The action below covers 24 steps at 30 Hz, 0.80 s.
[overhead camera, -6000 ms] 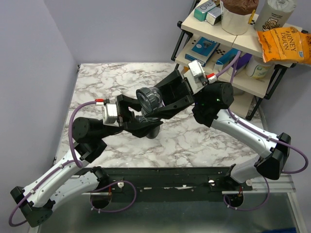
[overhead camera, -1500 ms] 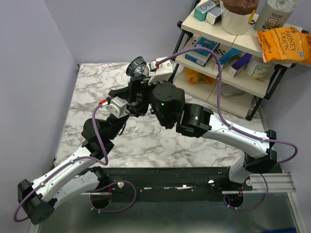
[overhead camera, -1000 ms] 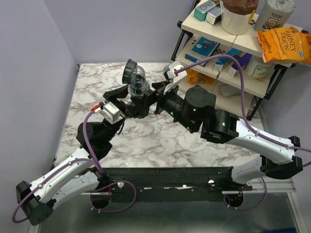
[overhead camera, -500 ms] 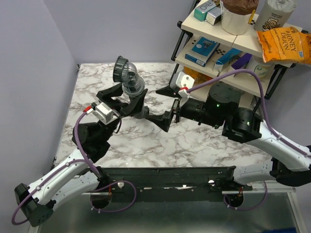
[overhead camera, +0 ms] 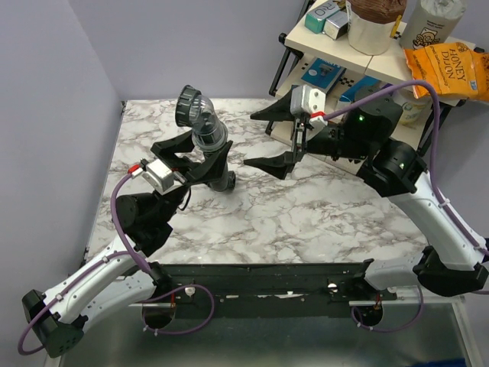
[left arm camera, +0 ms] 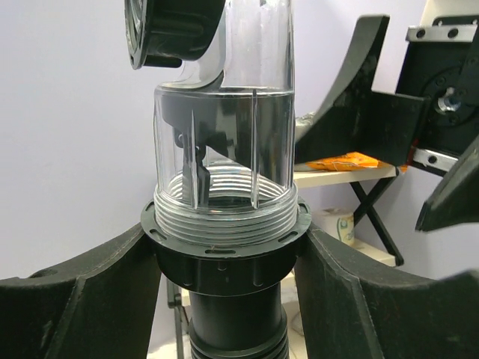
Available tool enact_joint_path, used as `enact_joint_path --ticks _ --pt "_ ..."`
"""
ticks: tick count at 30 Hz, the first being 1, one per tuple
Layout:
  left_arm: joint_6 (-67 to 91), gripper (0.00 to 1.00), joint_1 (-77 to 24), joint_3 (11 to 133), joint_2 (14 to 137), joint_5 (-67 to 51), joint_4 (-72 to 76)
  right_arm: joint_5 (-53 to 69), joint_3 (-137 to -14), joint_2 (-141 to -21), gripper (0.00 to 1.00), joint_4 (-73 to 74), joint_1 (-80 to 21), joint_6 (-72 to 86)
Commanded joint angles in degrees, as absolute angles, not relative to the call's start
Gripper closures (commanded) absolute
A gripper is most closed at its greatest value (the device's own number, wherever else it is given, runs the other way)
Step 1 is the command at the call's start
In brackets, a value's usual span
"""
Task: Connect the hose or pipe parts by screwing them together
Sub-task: Install the adaptor on the pipeline.
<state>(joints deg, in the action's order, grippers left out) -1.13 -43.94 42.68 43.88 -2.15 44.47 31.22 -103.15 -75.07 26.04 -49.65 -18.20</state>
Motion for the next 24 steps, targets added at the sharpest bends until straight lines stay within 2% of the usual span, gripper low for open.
enact_joint_path --ticks 1,11,24 --pt "3.0 1.00 -43.9 43.6 43.3 -3.4 46.7 40.5 -108.6 -80.0 0.00 24.4 -47.7 -17.3" --pt "4.4 1.00 -44.2 42.9 43.4 -4.3 45.0 50.5 -115.2 -86.7 0.00 19.1 -45.9 -10.4" --pt "4.5 1.00 -44.4 42.5 43.0 -4.7 43.2 57.2 -120.4 -92.8 0.00 14.2 -45.3 -3.5"
